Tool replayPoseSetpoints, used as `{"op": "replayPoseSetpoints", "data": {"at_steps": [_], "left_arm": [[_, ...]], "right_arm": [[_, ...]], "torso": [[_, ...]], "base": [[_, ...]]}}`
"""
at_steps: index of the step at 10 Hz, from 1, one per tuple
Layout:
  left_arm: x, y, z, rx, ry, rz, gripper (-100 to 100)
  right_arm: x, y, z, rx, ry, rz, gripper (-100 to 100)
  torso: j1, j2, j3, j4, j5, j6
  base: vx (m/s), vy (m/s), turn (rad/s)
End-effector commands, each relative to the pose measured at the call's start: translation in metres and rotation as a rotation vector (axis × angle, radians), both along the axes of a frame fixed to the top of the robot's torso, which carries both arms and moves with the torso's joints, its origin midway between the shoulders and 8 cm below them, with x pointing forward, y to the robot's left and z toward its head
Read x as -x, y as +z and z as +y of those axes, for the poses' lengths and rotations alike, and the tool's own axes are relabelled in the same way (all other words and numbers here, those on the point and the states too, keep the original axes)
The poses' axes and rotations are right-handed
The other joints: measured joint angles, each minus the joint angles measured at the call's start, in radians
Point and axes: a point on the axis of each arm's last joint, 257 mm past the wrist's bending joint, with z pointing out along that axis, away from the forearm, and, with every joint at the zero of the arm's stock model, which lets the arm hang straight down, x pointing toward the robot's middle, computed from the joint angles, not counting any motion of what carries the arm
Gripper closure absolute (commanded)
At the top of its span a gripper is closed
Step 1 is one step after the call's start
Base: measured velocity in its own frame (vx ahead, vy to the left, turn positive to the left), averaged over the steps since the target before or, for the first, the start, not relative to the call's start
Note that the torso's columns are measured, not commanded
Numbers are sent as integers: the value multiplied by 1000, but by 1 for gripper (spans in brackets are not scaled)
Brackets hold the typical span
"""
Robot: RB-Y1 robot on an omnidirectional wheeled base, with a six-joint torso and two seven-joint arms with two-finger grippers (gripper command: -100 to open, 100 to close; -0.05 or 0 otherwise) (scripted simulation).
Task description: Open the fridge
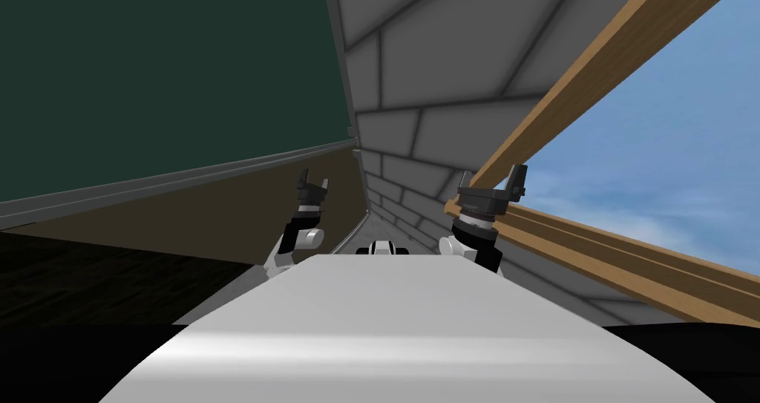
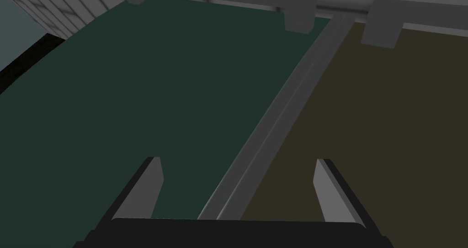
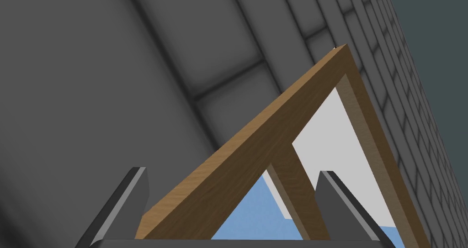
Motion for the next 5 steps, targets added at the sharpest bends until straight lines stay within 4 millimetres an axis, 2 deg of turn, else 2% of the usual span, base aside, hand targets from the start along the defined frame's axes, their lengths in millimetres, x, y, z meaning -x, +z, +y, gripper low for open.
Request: {"op": "replayPoseSetpoints", "data": {"at_steps": [1,2,4,5], "left_arm": [[-22,-12,13,-10,-12,66,-100],[-22,-12,13,-10,-12,66,-100],[-46,-19,32,-3,-19,128,-100],[-47,-22,33,-7,-16,136,-100]], "right_arm": [[0,0,0,0,0,0,0],[0,0,0,0,0,0,0],[0,0,0,0,0,0,0],[0,0,0,0,0,0,0]], "torso": [[0,-1,0,0,0,-1],[0,-1,-1,0,0,0],[0,-1,-1,0,0,0],[0,0,0,0,0,0]], "base": [[-40,-11,-74],[-30,-6,-43],[-48,-10,-124],[-45,-8,-52]]}}
